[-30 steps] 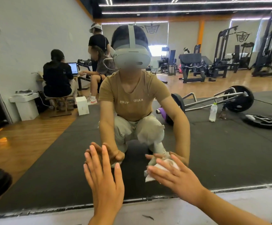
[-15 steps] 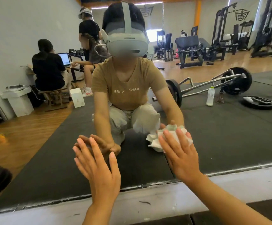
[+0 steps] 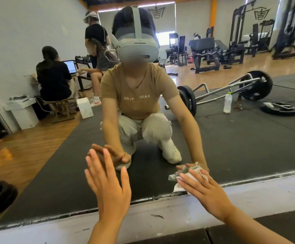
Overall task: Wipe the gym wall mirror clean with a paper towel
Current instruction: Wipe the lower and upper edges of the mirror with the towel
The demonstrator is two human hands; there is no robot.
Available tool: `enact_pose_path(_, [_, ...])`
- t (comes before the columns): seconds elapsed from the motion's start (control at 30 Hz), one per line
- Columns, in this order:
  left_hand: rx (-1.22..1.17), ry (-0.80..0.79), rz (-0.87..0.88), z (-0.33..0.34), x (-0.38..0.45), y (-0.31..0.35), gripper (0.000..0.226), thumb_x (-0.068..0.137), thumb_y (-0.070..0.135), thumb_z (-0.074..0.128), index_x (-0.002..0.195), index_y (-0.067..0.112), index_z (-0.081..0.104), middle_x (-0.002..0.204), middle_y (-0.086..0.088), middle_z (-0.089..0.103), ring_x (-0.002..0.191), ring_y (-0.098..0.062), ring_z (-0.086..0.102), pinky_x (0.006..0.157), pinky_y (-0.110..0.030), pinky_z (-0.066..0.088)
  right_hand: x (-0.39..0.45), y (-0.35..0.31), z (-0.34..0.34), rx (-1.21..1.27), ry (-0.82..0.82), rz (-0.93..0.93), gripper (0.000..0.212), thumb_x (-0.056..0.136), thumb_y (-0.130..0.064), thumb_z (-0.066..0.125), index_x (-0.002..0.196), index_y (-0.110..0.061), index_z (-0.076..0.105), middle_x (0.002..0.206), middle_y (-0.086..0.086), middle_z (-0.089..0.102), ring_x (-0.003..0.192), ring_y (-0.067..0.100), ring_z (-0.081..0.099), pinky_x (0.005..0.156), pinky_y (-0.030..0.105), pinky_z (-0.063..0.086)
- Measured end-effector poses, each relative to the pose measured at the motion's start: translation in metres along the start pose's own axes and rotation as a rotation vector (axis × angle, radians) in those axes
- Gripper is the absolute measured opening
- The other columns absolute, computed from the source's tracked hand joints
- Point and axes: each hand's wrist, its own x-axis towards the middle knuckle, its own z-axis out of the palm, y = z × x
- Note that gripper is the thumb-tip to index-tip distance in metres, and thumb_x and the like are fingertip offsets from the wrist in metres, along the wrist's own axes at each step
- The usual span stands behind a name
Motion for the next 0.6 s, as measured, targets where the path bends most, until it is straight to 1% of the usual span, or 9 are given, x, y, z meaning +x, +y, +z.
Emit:
enact_pose_path(0.03, [0.022,-0.016,0.031,0.0,-0.003,0.002,0.071,0.1,0.044,0.031,0.161,0.023,0.002,0.168,-0.004,-0.015,0.154,-0.025,-0.011,0.122,-0.051,-0.002,0.003,0.001,-0.007,0.019,-0.003,0.003,0.052,0.109,-0.009,0.013,0.159,-0.017,0.017,0.165,0.001,0.02,0.153,0.027,0.016,0.123,0.045,0.014])
enact_pose_path(0.1, [0.057,-0.046,0.088,0.0,-0.008,0.009,0.068,0.1,0.042,0.033,0.16,0.018,0.014,0.168,-0.007,-0.008,0.155,-0.027,-0.006,0.123,-0.047,-0.005,0.009,0.0,-0.021,0.054,0.001,0.01,0.051,0.107,-0.01,0.027,0.157,-0.016,0.025,0.163,0.001,0.028,0.15,0.029,0.026,0.122,0.048,0.02])
enact_pose_path(0.17, [0.066,-0.076,0.149,-0.001,-0.011,0.02,0.066,0.1,0.041,0.035,0.159,0.017,0.019,0.169,-0.008,-0.003,0.155,-0.027,-0.003,0.124,-0.043,-0.007,0.012,-0.008,-0.035,0.1,-0.006,0.026,0.055,0.101,-0.012,0.04,0.155,-0.017,0.031,0.162,0.001,0.03,0.148,0.03,0.03,0.119,0.05,0.025])
enact_pose_path(0.3, [0.098,-0.161,0.263,-0.009,-0.015,0.042,0.063,0.1,0.041,0.036,0.158,0.019,0.024,0.169,-0.006,0.004,0.155,-0.024,0.003,0.124,-0.04,-0.006,0.017,-0.012,-0.066,0.18,-0.055,0.088,0.054,0.1,-0.018,0.041,0.153,-0.018,0.033,0.161,0.001,0.031,0.149,0.028,0.029,0.119,0.048,0.026])
enact_pose_path(0.37, [0.139,-0.226,0.319,-0.021,-0.012,0.05,0.061,0.101,0.041,0.034,0.157,0.018,0.026,0.168,-0.005,0.008,0.155,-0.023,0.006,0.125,-0.041,-0.004,0.026,-0.008,-0.087,0.205,-0.088,0.111,0.053,0.099,-0.019,0.041,0.151,-0.018,0.036,0.159,0.003,0.035,0.147,0.027,0.031,0.119,0.046,0.024])
enact_pose_path(0.47, [0.179,-0.32,0.387,-0.05,0.004,0.072,0.059,0.102,0.041,0.032,0.157,0.019,0.028,0.167,-0.006,0.016,0.154,-0.023,0.011,0.125,-0.041,-0.002,0.046,0.004,-0.127,0.244,-0.134,0.124,0.051,0.098,-0.019,0.042,0.149,-0.017,0.04,0.154,0.004,0.044,0.144,0.027,0.036,0.117,0.044,0.026])
enact_pose_path(0.53, [0.179,-0.367,0.404,-0.074,0.023,0.093,0.058,0.103,0.042,0.031,0.156,0.019,0.031,0.166,-0.007,0.021,0.154,-0.023,0.014,0.125,-0.039,-0.001,0.061,0.018,-0.156,0.265,-0.167,0.126,0.052,0.097,-0.019,0.044,0.149,-0.016,0.04,0.154,0.004,0.044,0.144,0.026,0.037,0.117,0.044,0.028])
enact_pose_path(0.6, [0.173,-0.425,0.423,-0.099,0.046,0.116,0.056,0.102,0.042,0.032,0.152,0.018,0.039,0.163,-0.006,0.028,0.152,-0.024,0.022,0.124,-0.041,0.006,0.08,0.037,-0.188,0.29,-0.199,0.144,0.053,0.097,-0.02,0.047,0.15,-0.017,0.04,0.154,0.003,0.044,0.145,0.026,0.037,0.117,0.043,0.029])
